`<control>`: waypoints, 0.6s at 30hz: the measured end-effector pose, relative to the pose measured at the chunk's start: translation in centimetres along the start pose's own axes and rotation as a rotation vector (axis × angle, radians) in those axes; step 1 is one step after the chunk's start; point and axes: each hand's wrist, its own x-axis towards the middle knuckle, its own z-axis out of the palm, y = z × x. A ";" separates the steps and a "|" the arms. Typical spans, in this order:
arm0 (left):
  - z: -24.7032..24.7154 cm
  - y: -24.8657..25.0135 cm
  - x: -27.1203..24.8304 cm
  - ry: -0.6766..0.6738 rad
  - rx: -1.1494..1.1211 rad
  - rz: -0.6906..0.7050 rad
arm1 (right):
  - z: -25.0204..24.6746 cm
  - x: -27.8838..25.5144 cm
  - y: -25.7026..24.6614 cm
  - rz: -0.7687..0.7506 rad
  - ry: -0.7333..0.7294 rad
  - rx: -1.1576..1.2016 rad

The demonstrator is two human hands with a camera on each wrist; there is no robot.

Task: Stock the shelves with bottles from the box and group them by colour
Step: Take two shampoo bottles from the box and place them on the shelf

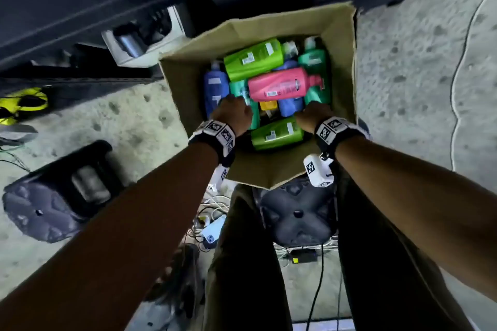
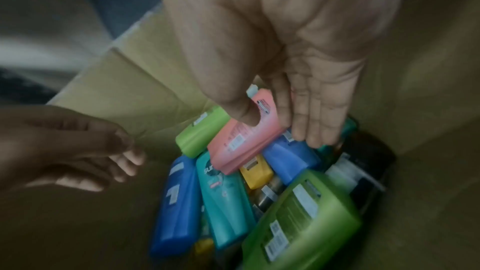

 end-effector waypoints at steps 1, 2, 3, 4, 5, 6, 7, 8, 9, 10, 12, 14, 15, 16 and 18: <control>0.0 0.1 1.2 -0.011 0.011 0.001 | 0.1 1.0 -0.1 0.021 -0.014 0.048; 0.3 0.2 2.7 -0.005 0.034 -0.001 | 0.3 2.4 0.2 0.045 -0.015 0.105; 0.4 0.1 4.1 0.003 0.067 -0.006 | 0.6 3.7 0.1 0.053 -0.012 0.187; 0.3 0.0 5.2 0.015 0.099 -0.004 | 1.1 4.7 0.1 0.059 -0.007 0.257; 0.4 -0.1 6.6 0.022 0.127 -0.004 | 1.6 6.0 0.0 0.055 -0.009 0.297; 0.5 -0.1 8.1 0.040 0.137 0.003 | 1.9 7.1 -0.1 0.038 -0.012 0.327; 0.6 -0.2 9.4 0.059 0.138 0.011 | 2.2 8.2 -0.1 0.009 -0.012 0.366; 0.7 -0.2 10.7 0.075 0.137 0.027 | 2.5 9.2 -0.1 -0.017 -0.005 0.419; 0.8 -0.1 11.8 0.084 0.143 0.045 | 2.7 10.0 -0.1 -0.034 -0.006 0.494; 0.9 0.0 12.8 0.086 0.150 0.059 | 3.0 10.7 0.0 -0.046 -0.009 0.581; 1.3 0.2 14.3 0.098 0.111 0.057 | 3.7 11.7 0.1 -0.056 -0.002 0.775; 1.7 0.4 15.2 0.111 0.060 0.023 | 4.3 12.2 0.3 -0.040 -0.014 0.937; 1.9 0.5 15.5 0.118 0.043 0.006 | 4.4 12.3 0.3 -0.017 -0.028 0.993; 2.1 0.6 15.6 0.120 0.032 -0.015 | 4.5 12.4 0.2 0.010 -0.042 1.043; 2.4 0.9 15.9 0.124 0.016 -0.041 | 4.5 12.5 0.0 0.035 -0.027 1.148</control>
